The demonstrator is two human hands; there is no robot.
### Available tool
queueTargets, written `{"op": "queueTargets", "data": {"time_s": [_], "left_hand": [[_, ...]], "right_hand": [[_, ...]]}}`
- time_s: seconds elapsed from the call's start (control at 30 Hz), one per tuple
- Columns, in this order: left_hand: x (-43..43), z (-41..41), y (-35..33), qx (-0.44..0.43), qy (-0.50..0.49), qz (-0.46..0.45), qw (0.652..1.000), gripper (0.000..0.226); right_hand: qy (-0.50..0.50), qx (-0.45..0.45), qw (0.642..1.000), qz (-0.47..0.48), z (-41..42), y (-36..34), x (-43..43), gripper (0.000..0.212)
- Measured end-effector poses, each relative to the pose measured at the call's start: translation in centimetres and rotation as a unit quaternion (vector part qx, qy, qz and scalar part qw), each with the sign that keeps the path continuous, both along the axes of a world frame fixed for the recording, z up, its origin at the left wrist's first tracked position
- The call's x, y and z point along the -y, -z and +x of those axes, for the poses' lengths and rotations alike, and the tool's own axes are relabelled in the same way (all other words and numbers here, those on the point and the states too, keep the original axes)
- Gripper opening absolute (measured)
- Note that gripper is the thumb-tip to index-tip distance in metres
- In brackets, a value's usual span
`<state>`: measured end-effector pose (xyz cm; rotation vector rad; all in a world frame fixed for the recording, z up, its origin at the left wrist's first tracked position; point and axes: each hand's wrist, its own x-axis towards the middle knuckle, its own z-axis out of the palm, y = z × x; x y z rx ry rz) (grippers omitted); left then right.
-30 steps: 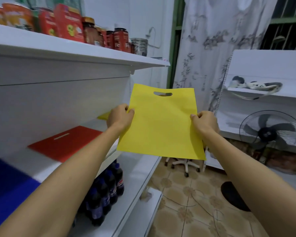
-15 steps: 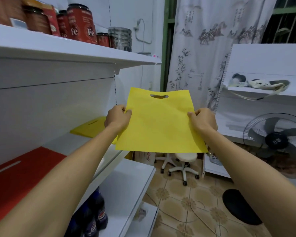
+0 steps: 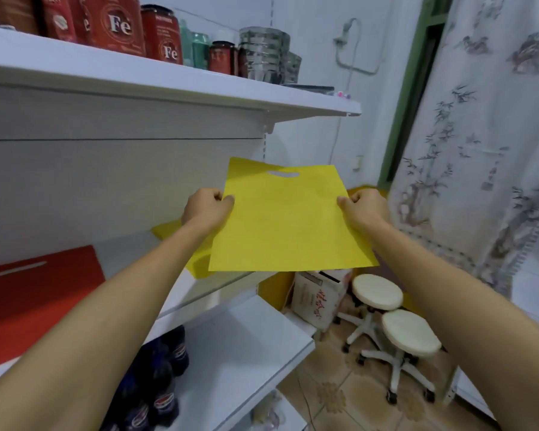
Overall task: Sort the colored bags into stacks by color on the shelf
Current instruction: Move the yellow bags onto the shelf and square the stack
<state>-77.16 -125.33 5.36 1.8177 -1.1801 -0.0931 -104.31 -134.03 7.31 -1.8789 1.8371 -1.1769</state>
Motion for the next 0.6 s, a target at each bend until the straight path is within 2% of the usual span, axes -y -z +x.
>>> {"op": "queueTargets", "data": {"time_s": [0.17,0.3,0.47,0.6], "left_hand": [[-0.5,2.2,0.2,-0.011,-0.091,0.000,0.996,0.038],[-0.8,4.8,0.8,-0.007,-0.145,0.009,0.989,0.042],[0.4,9.4,3.3,0.003,-0.162,0.091,0.983,0.036],[2.8,12.6,6.6,-0.010,-0.148,0.132,0.980,0.040]], "right_hand": [[-0.197,0.056,0.973,0.107,5.0,-0.3,4.3,0.025],[-0.251,0.080,0.958,0.115,9.6,0.3,7.1,0.008],[-0.286,0.062,0.951,0.100,14.8,2.7,10.9,0.014],[-0.296,0.019,0.951,0.094,18.5,5.4,15.1,0.023]]}}
